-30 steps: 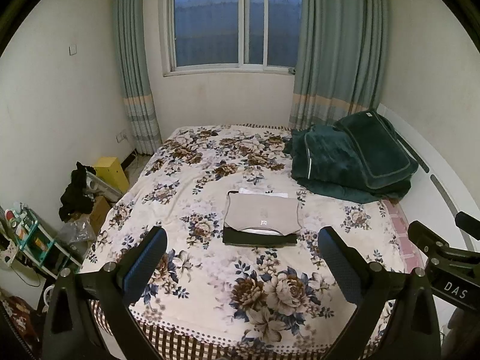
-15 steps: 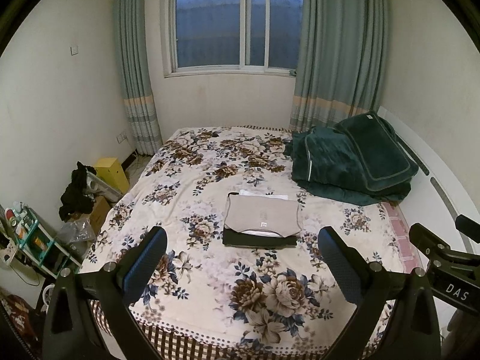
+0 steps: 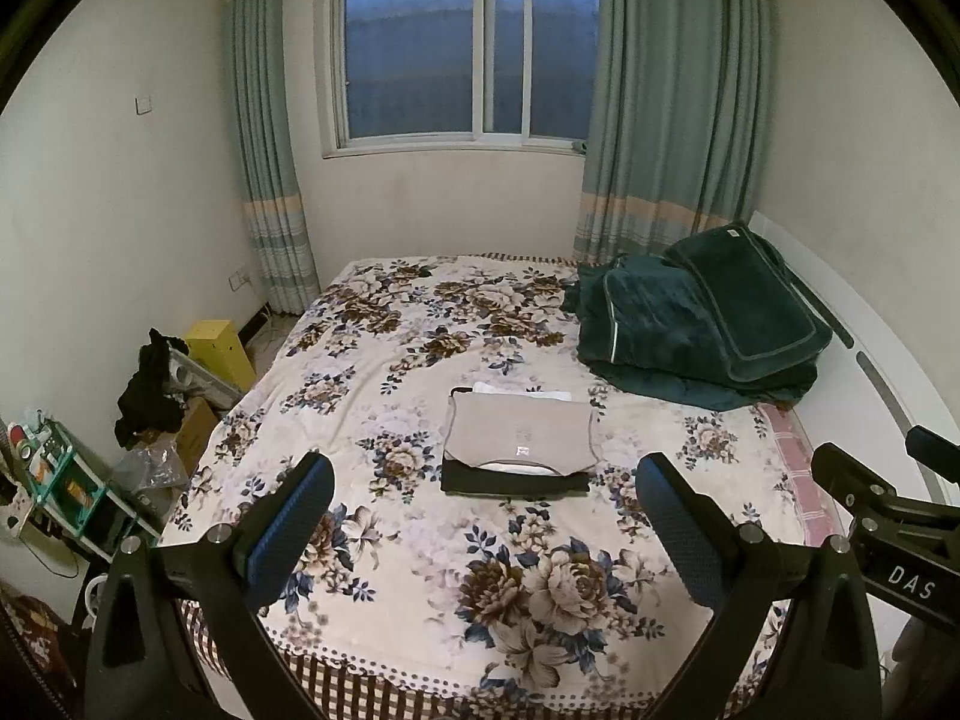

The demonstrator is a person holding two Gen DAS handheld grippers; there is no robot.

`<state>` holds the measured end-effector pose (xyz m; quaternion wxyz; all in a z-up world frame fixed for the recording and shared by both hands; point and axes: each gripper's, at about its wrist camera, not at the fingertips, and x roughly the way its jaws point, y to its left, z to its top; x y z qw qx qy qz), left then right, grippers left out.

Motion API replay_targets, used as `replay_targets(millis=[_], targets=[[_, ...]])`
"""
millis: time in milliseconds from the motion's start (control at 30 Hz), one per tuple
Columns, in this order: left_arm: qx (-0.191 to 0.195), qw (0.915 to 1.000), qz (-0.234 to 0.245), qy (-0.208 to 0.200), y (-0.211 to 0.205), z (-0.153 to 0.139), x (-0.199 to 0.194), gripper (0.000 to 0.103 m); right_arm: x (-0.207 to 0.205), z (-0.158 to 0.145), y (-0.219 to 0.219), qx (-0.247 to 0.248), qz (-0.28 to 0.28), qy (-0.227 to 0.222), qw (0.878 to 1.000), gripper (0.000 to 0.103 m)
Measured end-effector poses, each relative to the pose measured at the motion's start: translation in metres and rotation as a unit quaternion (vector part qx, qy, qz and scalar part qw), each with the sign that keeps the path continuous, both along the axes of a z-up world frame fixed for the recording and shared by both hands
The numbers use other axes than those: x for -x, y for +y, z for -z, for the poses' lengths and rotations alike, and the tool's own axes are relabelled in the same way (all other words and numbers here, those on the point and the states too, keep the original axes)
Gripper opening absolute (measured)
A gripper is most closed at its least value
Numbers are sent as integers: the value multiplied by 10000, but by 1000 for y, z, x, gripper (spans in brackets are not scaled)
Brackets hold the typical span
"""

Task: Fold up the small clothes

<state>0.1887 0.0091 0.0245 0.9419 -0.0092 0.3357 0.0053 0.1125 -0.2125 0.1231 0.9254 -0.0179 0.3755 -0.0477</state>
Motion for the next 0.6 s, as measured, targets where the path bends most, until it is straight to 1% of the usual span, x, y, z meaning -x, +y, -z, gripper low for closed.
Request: replay_targets(millis=[600], targets=[[12,10000,6,-83,-3,-4,-6,103,0,-3,5,-14,23,-26,10000,103]])
